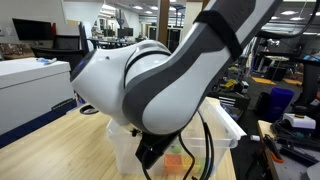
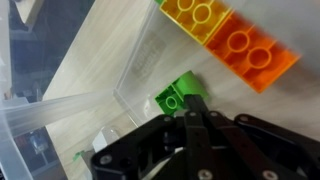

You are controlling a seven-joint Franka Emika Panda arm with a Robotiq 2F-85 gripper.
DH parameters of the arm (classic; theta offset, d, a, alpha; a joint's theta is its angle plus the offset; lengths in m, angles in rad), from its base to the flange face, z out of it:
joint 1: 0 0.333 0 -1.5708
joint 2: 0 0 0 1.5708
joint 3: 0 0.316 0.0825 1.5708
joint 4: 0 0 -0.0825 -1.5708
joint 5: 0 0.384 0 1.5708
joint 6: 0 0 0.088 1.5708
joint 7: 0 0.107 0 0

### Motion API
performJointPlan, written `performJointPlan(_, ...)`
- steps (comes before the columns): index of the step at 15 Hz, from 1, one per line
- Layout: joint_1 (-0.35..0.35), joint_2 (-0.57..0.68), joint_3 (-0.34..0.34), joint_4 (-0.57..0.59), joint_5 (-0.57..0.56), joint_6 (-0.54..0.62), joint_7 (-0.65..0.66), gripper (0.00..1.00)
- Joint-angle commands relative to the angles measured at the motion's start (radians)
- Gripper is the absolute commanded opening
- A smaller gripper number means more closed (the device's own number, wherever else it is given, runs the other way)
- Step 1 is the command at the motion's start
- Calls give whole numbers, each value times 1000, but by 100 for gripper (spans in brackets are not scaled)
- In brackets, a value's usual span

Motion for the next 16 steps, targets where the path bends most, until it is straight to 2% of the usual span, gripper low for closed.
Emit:
performJointPlan(1, -11, 19, -2, 33, -20, -48, 76, 0)
performJointPlan(4, -21, 12, -3, 59, 27, -84, 167, 0)
performJointPlan(5, -32, -4, 3, 58, 60, -87, 202, 26)
performJointPlan(6, -39, -18, 8, 58, 85, -90, 240, 28)
performJointPlan(7, -49, -39, 12, 56, 122, -92, 291, 40)
performJointPlan(11, -69, -79, 16, -8, 213, -51, 446, 65)
performJointPlan(15, -104, -130, 22, -118, 318, 28, 580, 97)
performJointPlan(16, -110, -144, 21, -146, 337, 56, 606, 99)
